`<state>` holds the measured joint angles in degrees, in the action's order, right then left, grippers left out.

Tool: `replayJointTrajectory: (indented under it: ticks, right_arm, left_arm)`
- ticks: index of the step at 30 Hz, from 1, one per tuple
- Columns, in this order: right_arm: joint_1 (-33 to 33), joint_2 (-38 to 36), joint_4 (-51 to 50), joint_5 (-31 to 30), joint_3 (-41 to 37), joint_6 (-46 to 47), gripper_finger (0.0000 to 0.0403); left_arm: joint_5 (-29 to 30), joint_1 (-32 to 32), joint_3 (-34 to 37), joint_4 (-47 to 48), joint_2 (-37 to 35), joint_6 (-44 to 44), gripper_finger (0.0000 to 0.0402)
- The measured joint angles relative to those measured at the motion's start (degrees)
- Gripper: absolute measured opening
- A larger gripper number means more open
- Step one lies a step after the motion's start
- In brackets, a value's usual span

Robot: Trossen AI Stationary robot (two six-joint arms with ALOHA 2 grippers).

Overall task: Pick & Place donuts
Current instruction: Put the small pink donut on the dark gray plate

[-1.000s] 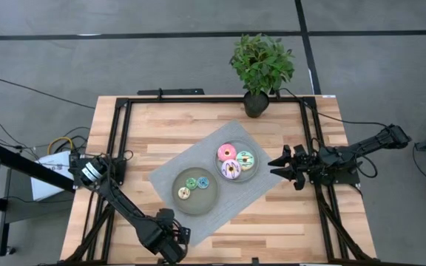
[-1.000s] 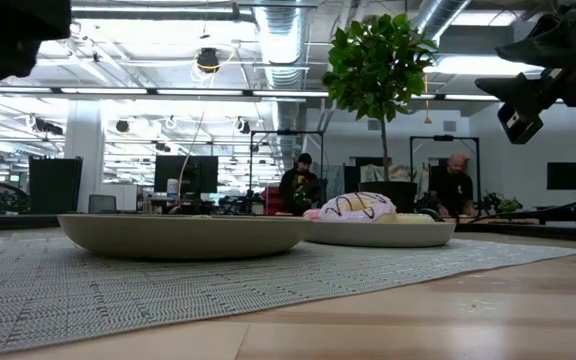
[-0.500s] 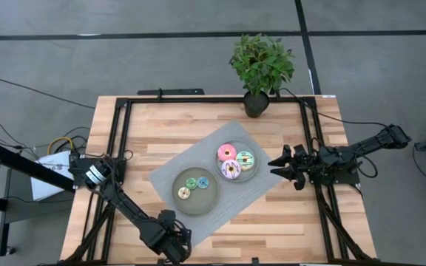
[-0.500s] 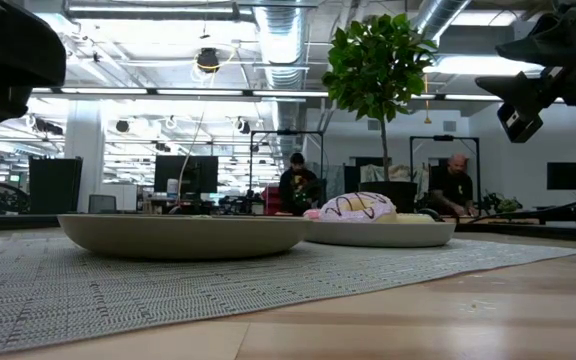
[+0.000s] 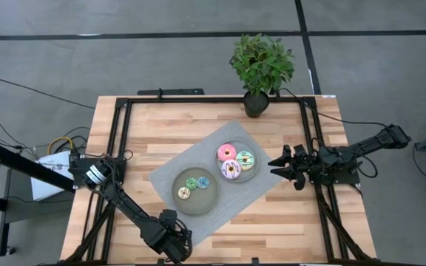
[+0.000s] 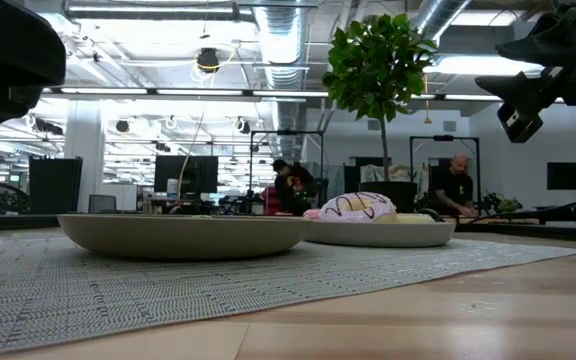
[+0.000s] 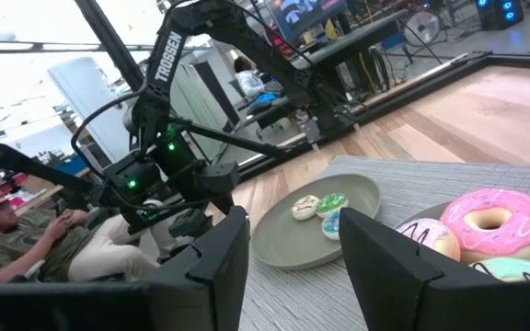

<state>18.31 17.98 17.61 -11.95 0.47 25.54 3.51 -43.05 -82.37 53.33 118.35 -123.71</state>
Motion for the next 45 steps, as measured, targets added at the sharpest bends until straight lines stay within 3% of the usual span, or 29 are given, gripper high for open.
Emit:
replayJointTrajectory:
  ticks: [14,26,45]
  right_arm:
    - [0.00,0.00,-0.02,-0.02,0.00,0.00,0.0162]
    - [0.00,0.00,-0.03,-0.04,0.00,0.00,0.0162]
    - [0.00,0.00,-0.52,-0.06,0.00,0.00,0.0161]
  left_arm:
    - [-2.67,0.09,-0.02,-0.34,0.01,-1.93,0.0366]
    - [-2.32,0.04,-0.02,-0.48,0.01,-2.41,0.0285]
    - [-1.45,-0.04,-2.92,4.26,0.23,-2.23,0.0245]
